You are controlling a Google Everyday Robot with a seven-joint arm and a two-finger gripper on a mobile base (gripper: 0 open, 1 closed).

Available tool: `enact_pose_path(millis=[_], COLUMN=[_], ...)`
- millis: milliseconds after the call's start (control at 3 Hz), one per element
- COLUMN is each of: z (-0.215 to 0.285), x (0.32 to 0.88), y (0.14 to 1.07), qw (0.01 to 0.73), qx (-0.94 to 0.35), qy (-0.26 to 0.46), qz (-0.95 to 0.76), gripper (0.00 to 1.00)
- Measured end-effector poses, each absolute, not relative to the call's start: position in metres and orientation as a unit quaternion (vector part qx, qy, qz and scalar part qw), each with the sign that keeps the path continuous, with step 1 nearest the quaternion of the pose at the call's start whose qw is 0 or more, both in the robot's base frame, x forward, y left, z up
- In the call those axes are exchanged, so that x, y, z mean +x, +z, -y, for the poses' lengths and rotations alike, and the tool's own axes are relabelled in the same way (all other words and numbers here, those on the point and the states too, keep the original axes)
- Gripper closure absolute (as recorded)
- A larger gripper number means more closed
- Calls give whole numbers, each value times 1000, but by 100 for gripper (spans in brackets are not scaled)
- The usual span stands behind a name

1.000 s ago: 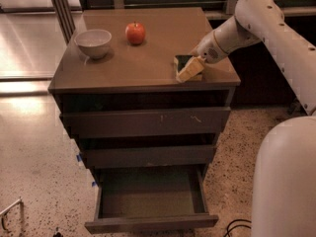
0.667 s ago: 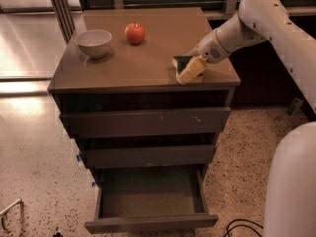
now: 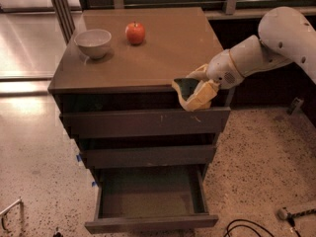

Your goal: Place sponge into bottom drawer

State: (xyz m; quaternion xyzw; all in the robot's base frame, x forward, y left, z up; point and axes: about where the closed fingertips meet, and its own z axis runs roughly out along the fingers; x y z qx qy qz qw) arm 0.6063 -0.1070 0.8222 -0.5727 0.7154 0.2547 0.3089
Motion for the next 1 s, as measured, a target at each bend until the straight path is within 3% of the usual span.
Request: enact_pose_path(millis=[333,1000], z=[106,83], x=[604,535], y=[823,830], qw=[309,307], qx=[-573,-582], qy=[255,264], qz=[-715,-705], gripper=[100,100])
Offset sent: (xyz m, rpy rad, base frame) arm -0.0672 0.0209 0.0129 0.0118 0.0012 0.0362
